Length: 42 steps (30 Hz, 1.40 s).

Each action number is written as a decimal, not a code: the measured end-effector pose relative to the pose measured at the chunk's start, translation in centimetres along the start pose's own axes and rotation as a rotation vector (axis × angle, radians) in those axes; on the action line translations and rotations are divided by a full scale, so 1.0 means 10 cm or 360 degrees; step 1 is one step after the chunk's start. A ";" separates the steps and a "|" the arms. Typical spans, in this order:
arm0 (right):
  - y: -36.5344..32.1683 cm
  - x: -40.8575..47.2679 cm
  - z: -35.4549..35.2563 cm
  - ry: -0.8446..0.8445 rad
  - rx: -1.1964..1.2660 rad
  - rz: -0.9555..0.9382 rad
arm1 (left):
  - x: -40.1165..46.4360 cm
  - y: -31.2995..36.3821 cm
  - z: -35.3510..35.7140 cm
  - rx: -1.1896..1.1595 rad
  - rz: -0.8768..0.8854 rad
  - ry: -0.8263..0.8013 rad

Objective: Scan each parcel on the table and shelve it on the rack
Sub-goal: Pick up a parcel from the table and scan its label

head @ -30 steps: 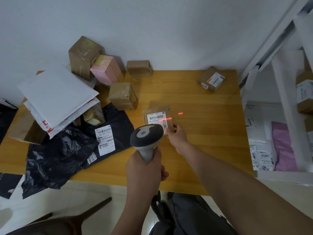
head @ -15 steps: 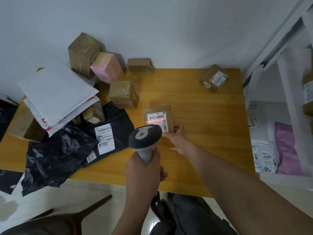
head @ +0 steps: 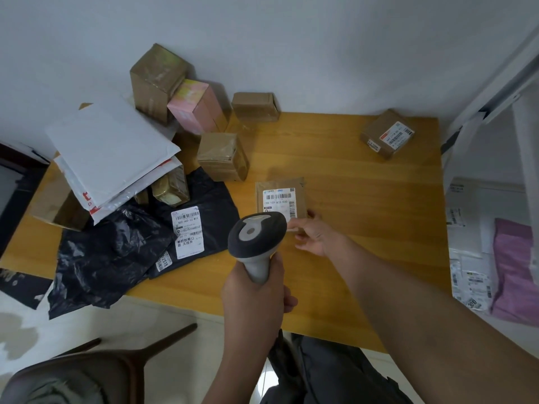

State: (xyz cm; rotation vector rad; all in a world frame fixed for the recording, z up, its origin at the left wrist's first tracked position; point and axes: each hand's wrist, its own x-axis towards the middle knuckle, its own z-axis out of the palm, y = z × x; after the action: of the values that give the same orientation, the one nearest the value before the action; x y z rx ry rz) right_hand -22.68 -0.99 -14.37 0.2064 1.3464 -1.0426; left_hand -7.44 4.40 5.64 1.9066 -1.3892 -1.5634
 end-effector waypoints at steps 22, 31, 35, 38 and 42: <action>-0.01 0.01 0.00 -0.0010 -0.0296 -0.0133 | 0.09 -0.02 0.02 -0.0045 -0.0023 0.0076; 0.15 -0.19 0.32 0.0780 -0.1534 -0.1538 | 0.09 -0.03 -0.02 -0.0077 0.0016 0.0188; 0.17 -0.13 0.41 0.0720 -0.1986 -0.1296 | 0.04 -0.06 -0.05 -0.0105 0.0047 0.0222; 0.18 -0.15 0.43 0.0696 -0.1985 -0.1128 | -0.01 -0.10 -0.08 -0.0162 0.0055 0.0221; 0.17 -0.23 0.46 0.0633 -0.1965 -0.1066 | -0.14 -0.21 -0.11 -0.0171 0.0113 0.0208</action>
State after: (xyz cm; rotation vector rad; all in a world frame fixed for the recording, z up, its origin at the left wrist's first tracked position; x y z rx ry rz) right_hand -17.98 -1.96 -11.89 -1.0646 2.2626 -0.5105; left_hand -5.35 6.18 5.31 1.8404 -1.2774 -1.4238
